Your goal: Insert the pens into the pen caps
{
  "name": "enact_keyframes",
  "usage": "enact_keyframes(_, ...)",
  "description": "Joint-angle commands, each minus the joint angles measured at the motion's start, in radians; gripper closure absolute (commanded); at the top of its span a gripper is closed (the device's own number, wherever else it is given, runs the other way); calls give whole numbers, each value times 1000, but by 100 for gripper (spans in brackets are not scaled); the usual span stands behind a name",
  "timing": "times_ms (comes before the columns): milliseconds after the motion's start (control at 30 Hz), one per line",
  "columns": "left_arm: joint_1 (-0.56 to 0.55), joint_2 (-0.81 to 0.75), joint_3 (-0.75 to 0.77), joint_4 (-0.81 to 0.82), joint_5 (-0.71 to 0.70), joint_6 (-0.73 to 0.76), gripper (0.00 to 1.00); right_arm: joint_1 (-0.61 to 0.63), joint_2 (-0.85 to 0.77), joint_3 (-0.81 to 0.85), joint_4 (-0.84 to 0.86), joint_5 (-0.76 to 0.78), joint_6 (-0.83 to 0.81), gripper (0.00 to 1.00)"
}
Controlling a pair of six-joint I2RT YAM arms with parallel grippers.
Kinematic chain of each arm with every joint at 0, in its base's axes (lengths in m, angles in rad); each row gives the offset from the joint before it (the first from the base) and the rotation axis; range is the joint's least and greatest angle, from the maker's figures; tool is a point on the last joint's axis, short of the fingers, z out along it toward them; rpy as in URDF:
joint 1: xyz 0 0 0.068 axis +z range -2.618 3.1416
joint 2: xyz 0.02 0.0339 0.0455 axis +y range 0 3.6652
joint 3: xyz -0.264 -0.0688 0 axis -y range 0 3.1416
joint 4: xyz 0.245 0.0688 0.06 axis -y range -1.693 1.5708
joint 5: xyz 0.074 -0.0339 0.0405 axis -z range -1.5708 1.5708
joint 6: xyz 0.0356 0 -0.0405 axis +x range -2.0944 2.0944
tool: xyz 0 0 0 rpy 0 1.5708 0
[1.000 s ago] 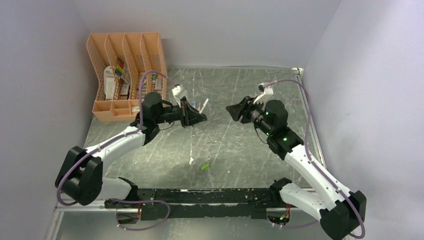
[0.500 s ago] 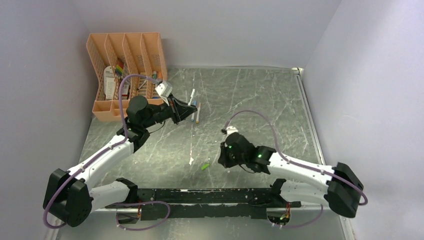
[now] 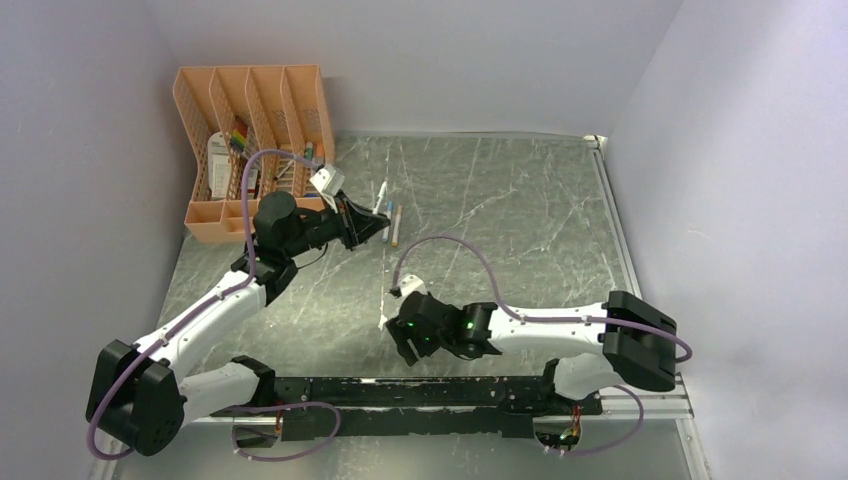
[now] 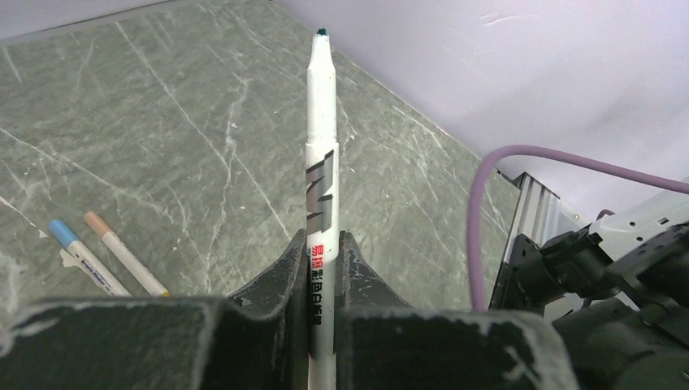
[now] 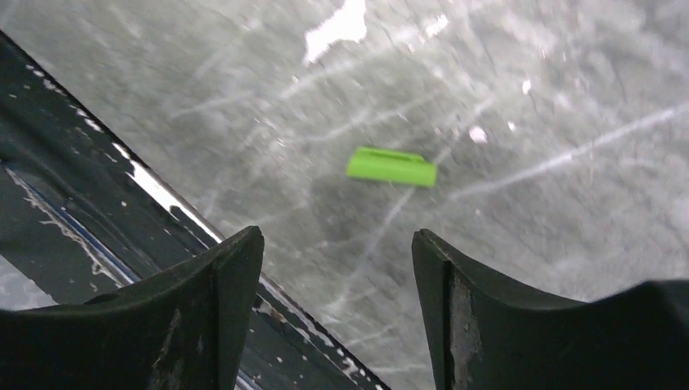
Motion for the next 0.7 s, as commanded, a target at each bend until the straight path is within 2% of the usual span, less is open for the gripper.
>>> enact_keyframes(0,14,-17,0,-2,9,14,93,42,49,82,26,107,-135,32)
enact_keyframes(400,18,-9,7,-22,21,23,93,41,197,143,13,215,-213,36)
enact_keyframes(667,20,1,9,-20,28,23,93,34,208,132,37,179,-262,39)
